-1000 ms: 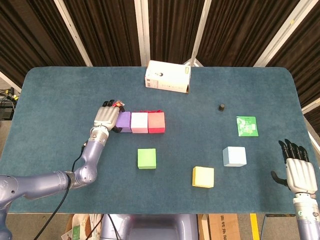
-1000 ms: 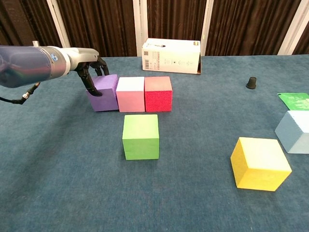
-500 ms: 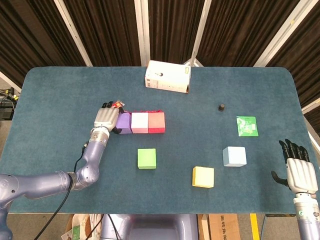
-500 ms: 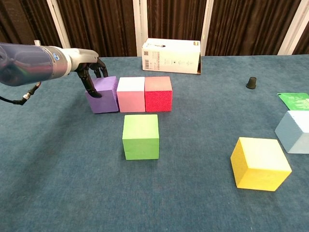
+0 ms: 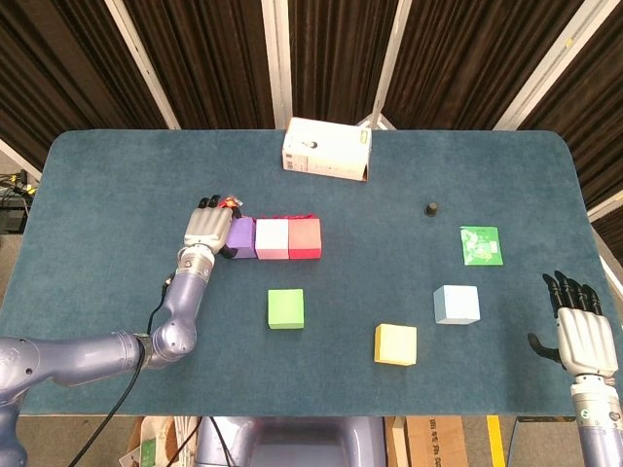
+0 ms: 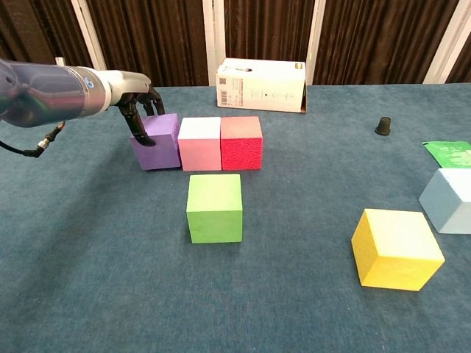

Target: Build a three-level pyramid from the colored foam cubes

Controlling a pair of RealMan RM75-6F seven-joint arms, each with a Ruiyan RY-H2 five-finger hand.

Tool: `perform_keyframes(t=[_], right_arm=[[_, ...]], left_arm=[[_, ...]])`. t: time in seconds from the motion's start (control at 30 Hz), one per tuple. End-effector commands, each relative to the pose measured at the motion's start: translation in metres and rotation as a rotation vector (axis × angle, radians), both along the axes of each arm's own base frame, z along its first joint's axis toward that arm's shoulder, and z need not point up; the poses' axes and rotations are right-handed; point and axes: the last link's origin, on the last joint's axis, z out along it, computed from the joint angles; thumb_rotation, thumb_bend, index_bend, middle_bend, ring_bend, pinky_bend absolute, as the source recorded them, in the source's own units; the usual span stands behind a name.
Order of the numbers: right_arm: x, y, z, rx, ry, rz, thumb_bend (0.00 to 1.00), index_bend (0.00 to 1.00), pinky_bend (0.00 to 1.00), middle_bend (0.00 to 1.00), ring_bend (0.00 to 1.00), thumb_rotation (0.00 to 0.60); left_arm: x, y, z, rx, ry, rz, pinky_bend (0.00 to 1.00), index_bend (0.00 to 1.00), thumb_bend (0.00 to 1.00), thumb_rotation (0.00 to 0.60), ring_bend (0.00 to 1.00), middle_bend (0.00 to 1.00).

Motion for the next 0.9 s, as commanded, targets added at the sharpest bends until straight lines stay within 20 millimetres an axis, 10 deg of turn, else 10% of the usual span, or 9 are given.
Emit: perform_keyframes(t=[0.03, 0.9], right_arm=[[-0.0001, -0.0001, -0.0001, 0.002, -0.001, -0.001, 0.29, 0.03, 0.0, 0.02, 0.0, 0.6], [-0.0006, 0.0007, 0.0018, 0.004, -0.005, -0.009, 0.29, 0.03, 0.0, 0.02, 0.0, 0.6]], left_arm=[[-0.0002, -0.0002, -0.0012, -0.003, 0.004, -0.001, 0.0, 0.31, 0.38, 0.6, 0.0, 0.26], [0.0028, -0.0015, -0.0081, -0.008, 0.016, -0.015, 0.0, 0.27, 0.37, 0.6, 0.0, 0.21]])
